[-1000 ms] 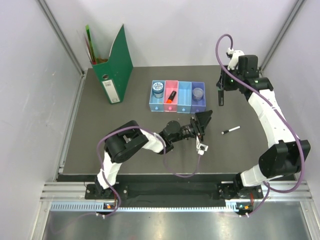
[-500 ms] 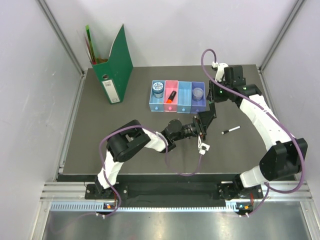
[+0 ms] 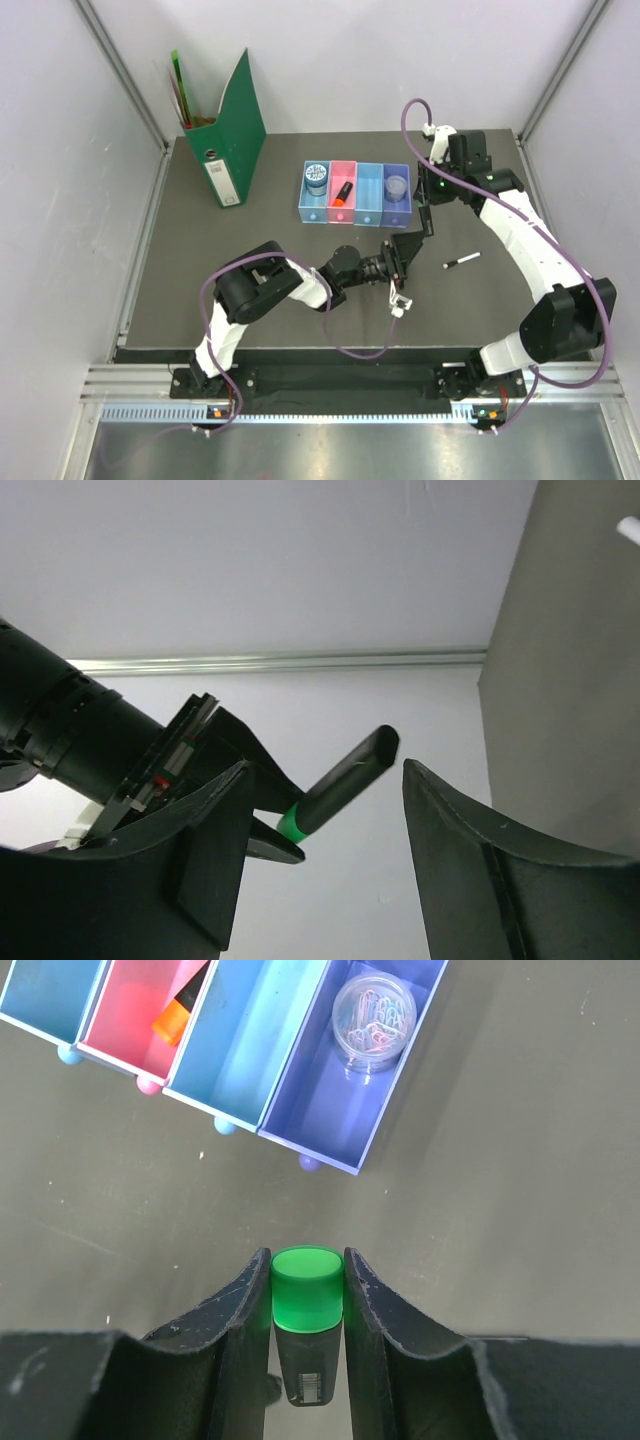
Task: Sort the stationery into containers
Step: Place the pen in the storage box.
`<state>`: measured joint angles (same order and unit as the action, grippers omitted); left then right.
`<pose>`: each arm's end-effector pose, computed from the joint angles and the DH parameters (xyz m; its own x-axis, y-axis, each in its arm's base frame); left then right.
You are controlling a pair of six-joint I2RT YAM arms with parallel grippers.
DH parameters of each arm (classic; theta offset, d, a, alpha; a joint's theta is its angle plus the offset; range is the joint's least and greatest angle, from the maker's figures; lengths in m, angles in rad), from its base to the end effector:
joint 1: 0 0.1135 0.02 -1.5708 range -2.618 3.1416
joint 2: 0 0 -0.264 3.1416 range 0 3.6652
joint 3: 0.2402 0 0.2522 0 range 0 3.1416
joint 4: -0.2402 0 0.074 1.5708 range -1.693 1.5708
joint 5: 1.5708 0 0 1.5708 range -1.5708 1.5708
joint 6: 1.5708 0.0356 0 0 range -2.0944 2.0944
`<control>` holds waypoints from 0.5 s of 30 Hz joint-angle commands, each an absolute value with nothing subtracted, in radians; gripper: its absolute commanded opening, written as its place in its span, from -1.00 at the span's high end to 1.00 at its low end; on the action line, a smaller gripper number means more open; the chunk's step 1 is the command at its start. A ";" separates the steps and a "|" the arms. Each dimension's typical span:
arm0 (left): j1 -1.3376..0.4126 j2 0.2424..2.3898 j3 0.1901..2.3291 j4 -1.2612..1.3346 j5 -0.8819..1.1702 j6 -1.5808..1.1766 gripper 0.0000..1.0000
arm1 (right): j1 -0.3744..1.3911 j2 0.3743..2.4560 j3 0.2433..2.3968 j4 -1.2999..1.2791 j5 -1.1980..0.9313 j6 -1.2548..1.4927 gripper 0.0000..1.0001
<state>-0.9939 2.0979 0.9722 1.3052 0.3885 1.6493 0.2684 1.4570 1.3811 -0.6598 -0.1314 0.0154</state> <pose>0.2165 -0.3574 0.1655 0.9683 0.2035 0.1446 -0.1739 0.1341 0.9756 0.3072 0.0893 0.3437 -0.6525 -0.1636 -0.7399 -0.3465 0.9328 0.0993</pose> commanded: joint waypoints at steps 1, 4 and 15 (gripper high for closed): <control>-0.992 2.068 0.934 1.697 0.416 1.657 -0.30 | 0.282 1.411 1.405 -0.649 -0.123 -0.021 0.72; -0.991 2.075 0.936 1.697 0.410 1.655 -0.29 | 0.282 1.411 1.402 -0.650 -0.126 -0.020 0.72; -0.991 2.134 1.017 1.697 0.411 1.657 -0.28 | 0.285 1.394 1.370 -0.646 -0.146 -0.006 0.72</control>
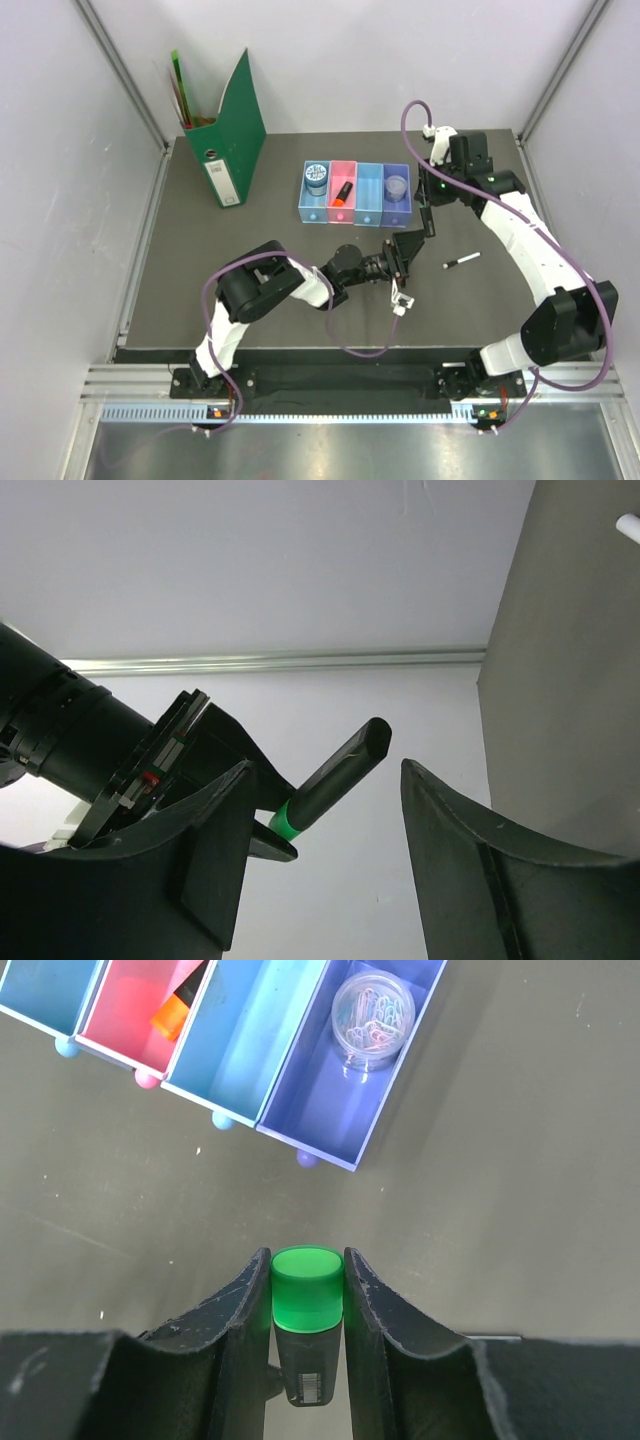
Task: Sort the stationery into containers
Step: Place the pen in the storage box.
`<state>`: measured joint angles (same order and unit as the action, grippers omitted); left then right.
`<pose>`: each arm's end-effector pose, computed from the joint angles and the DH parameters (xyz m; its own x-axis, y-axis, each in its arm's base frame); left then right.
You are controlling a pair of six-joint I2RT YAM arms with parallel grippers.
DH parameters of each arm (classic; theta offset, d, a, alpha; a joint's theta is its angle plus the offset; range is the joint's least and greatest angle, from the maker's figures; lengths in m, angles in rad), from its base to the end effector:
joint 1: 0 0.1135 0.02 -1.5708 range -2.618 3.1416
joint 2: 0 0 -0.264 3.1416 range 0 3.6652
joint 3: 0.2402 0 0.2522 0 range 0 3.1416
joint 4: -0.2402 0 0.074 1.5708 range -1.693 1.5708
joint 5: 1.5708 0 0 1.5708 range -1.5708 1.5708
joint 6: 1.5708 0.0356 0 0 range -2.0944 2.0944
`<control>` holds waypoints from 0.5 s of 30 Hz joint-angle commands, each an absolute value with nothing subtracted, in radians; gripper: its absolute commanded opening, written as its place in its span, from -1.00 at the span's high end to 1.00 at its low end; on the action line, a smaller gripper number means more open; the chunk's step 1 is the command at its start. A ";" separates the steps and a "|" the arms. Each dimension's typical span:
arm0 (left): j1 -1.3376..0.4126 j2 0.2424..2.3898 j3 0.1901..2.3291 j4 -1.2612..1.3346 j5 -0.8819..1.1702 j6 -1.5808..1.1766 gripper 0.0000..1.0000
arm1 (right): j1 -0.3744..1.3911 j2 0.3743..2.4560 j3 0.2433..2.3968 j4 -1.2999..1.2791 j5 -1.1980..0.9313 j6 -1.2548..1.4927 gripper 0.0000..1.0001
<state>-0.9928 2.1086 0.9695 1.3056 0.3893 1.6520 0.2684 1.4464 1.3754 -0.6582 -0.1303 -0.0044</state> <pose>0.2169 -0.3572 0.1606 0.9688 0.2026 0.1427 -0.1697 0.1228 0.9778 0.3048 0.0886 0.3451 -0.6408 -0.1808 -0.7461 -0.3592 0.9295 0.0833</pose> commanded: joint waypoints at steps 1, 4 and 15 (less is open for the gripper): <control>-0.991 2.141 1.023 1.697 0.411 1.655 -0.27 | 0.287 1.393 1.365 -0.646 -0.146 -0.006 0.72; -0.991 2.158 1.043 1.697 0.410 1.654 -0.27 | 0.290 1.390 1.359 -0.643 -0.149 -0.005 0.72; -0.991 2.201 1.098 1.692 0.411 1.646 -0.23 | 0.305 1.356 1.295 -0.646 -0.155 0.034 0.73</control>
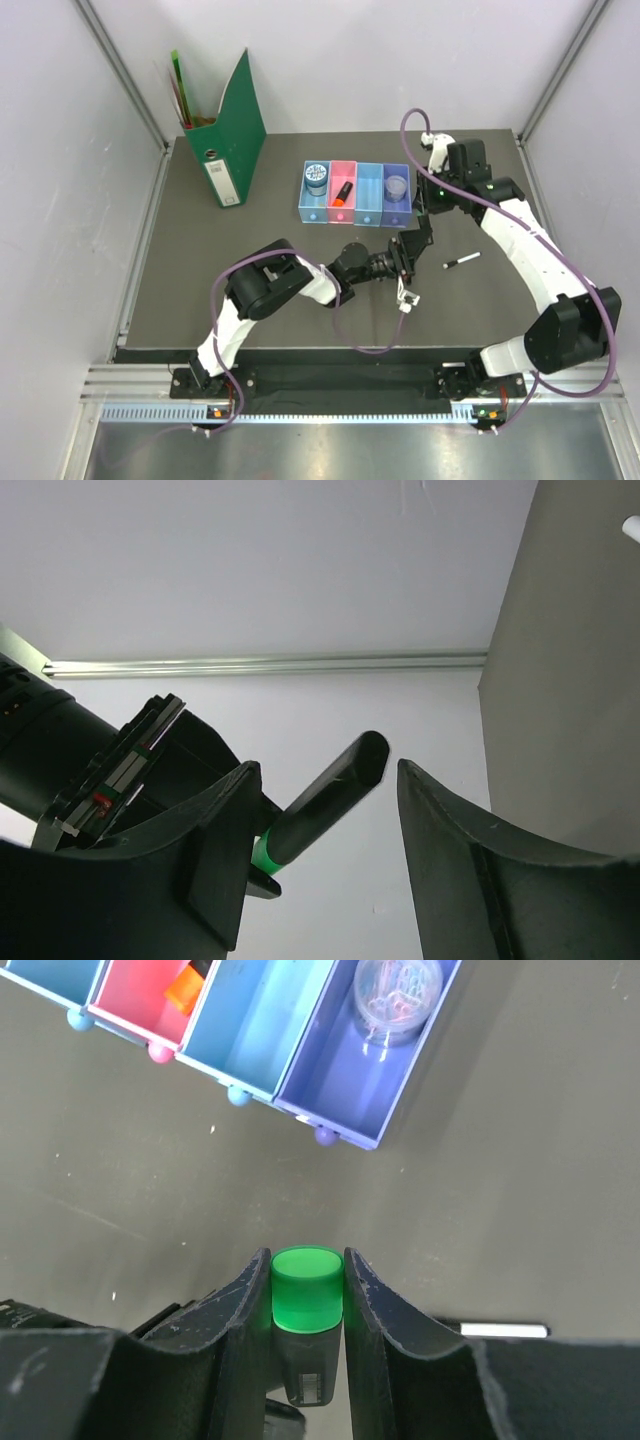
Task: Sort the stationery into containers
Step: Place the pen in the storage box.
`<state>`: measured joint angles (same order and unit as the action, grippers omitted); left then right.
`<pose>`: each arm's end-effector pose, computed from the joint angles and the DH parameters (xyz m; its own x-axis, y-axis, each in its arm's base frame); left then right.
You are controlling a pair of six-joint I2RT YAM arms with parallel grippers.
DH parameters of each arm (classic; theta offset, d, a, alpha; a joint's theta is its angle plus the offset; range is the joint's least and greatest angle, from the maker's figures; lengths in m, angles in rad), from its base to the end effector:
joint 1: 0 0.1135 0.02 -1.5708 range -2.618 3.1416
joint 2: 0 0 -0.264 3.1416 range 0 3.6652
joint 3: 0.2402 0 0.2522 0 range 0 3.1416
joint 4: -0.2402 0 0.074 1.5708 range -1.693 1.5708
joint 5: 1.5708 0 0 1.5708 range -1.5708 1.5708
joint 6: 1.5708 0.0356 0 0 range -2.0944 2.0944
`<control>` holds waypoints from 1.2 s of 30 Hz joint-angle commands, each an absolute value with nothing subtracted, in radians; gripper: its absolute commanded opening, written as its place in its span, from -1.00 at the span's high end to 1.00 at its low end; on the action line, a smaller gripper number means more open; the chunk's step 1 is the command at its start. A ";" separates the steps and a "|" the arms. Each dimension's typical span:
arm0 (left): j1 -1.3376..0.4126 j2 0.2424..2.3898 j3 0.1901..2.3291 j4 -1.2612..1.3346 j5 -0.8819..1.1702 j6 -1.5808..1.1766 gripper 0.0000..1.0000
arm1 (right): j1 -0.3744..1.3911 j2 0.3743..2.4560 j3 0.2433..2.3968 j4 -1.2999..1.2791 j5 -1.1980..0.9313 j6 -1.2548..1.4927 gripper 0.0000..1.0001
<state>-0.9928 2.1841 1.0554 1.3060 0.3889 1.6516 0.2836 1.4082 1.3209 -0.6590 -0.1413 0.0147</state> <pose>0.2270 -0.3728 0.1525 0.9680 0.2042 0.1461 -0.1751 0.1317 0.9757 0.2931 0.0906 0.3383 -0.6573 -0.1764 -0.7327 -0.3667 0.9243 0.1064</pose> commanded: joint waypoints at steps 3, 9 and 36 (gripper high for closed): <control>-0.991 2.204 1.111 1.686 0.413 1.646 -0.14 | 0.311 1.345 1.273 -0.640 -0.156 0.038 0.73; -0.989 2.204 1.112 1.690 0.417 1.638 0.63 | 0.313 1.344 1.267 -0.630 -0.156 0.043 0.73; -0.934 1.737 1.084 0.857 -0.291 1.063 1.00 | 0.075 1.354 1.306 -0.661 -0.037 -0.052 -0.80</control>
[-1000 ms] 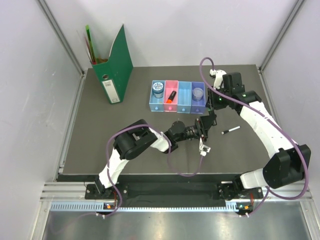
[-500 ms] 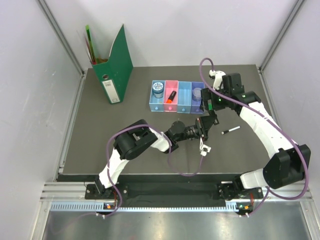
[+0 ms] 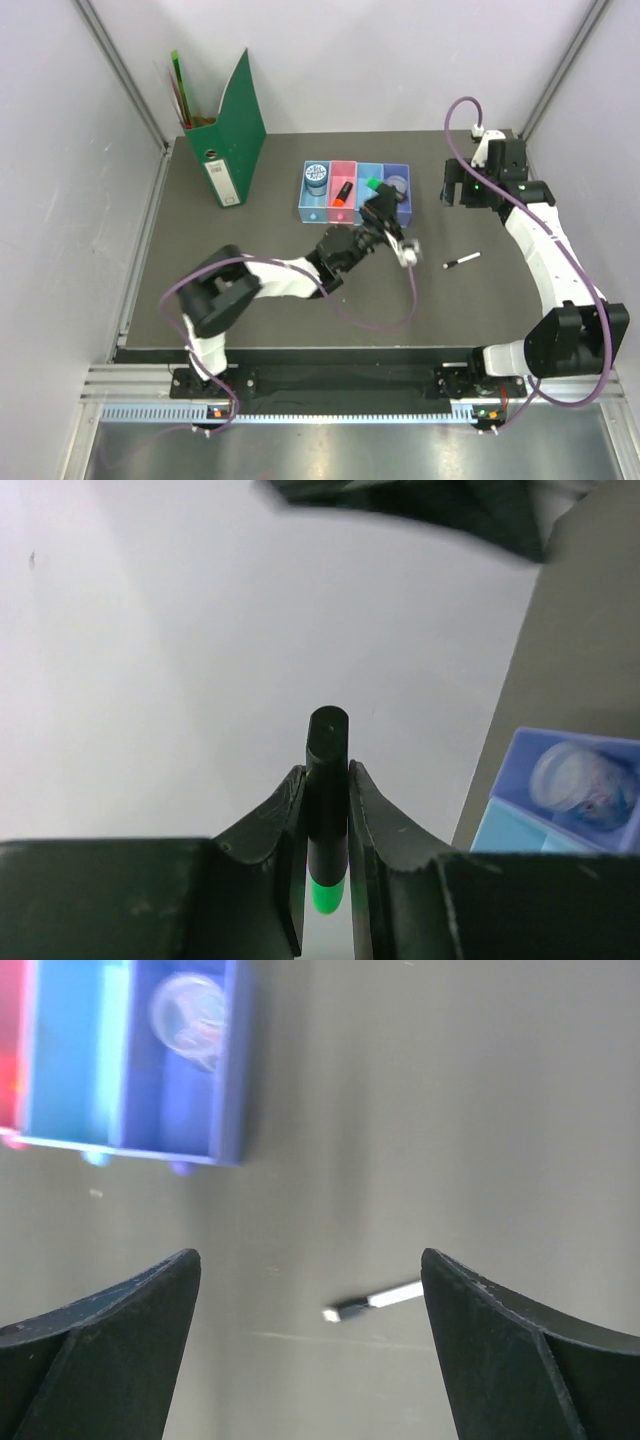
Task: Sort the stationery into containers
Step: Place the pen in the storage box.
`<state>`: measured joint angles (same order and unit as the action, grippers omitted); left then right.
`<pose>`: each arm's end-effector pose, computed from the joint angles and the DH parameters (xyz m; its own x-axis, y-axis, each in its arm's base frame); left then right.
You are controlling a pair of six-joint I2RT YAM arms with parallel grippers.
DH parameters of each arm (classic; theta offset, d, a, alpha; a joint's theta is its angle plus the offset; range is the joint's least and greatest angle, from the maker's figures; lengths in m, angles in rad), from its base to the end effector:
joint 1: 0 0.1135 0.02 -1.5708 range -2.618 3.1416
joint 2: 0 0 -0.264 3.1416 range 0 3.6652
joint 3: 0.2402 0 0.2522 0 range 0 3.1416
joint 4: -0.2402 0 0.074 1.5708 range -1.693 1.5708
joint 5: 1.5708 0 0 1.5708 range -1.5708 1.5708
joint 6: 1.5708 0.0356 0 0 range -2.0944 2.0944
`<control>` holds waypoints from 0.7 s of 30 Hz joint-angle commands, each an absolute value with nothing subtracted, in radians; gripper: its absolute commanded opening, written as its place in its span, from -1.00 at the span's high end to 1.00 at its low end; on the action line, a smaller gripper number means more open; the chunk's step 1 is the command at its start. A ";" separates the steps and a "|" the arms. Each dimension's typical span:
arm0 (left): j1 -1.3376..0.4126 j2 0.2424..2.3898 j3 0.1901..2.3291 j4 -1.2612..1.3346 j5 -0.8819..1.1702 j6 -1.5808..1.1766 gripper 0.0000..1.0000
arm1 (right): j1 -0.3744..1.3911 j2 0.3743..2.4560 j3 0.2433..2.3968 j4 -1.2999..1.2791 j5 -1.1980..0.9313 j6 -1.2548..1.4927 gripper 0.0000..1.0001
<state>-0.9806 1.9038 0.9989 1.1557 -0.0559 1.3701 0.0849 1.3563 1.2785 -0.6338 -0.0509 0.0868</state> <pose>0.2303 -0.3403 0.2346 0.8109 0.5475 -0.2067 0.0240 0.3218 0.9465 0.2944 0.0269 0.3407 -0.6589 0.0308 -0.7516 -0.0662 0.9929 0.0988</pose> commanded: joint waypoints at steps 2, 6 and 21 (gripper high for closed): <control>-0.895 1.694 1.133 0.694 -0.293 0.955 1.00 | 0.074 1.367 1.287 -0.692 -0.069 -0.226 -0.81; -0.836 1.692 1.286 0.368 -0.255 0.720 1.00 | 0.074 1.358 1.189 -0.741 -0.123 -0.553 -0.81; -0.611 2.072 1.908 -0.218 0.129 0.147 1.00 | 0.144 1.259 0.964 -0.715 -0.132 -1.212 -0.53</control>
<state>-0.6464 1.9949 1.7977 -0.0616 0.0029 0.3172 0.1005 1.3121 1.0275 -0.7609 -0.1249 -1.0019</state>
